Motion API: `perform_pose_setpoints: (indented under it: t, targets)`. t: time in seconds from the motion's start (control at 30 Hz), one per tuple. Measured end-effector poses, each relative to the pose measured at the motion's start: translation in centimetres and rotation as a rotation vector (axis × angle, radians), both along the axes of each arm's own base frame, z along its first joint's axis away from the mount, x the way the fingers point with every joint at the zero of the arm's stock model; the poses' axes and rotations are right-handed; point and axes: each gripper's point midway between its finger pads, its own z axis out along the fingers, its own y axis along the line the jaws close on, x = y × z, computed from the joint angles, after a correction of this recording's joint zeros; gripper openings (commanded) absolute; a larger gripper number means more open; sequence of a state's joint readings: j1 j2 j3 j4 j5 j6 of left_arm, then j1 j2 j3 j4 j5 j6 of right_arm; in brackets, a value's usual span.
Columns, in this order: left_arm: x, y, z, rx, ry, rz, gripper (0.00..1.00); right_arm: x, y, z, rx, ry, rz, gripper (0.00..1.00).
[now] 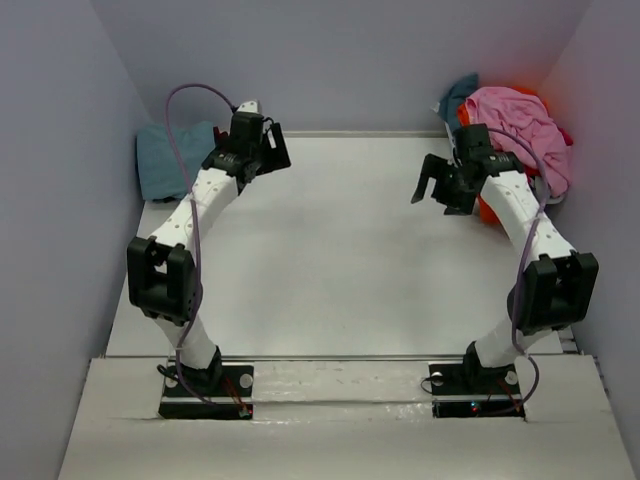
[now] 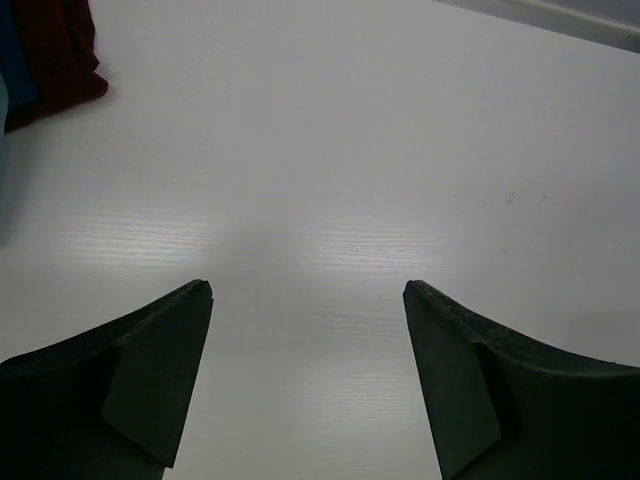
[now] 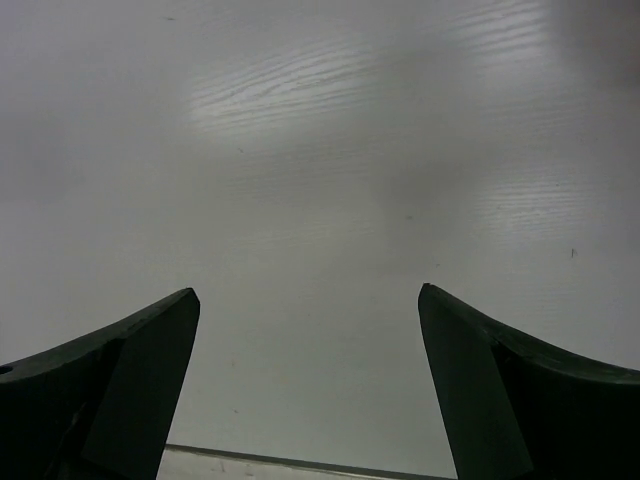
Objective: Fold and stack the t-shirts
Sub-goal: Put the neatly folded tshirt into the corner of the board with the left arm
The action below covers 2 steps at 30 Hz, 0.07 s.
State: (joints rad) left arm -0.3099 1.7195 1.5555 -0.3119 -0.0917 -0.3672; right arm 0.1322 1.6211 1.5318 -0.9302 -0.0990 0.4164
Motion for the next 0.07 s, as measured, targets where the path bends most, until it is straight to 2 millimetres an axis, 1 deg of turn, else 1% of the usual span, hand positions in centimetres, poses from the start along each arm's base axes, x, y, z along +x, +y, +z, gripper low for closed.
perform_pose_setpoints:
  t: [0.07]
  targets:
    - [-0.02,-0.08,0.06,0.003,0.0,0.001,0.89,-0.11,0.12,0.1,0.003,-0.009,0.013,0.98]
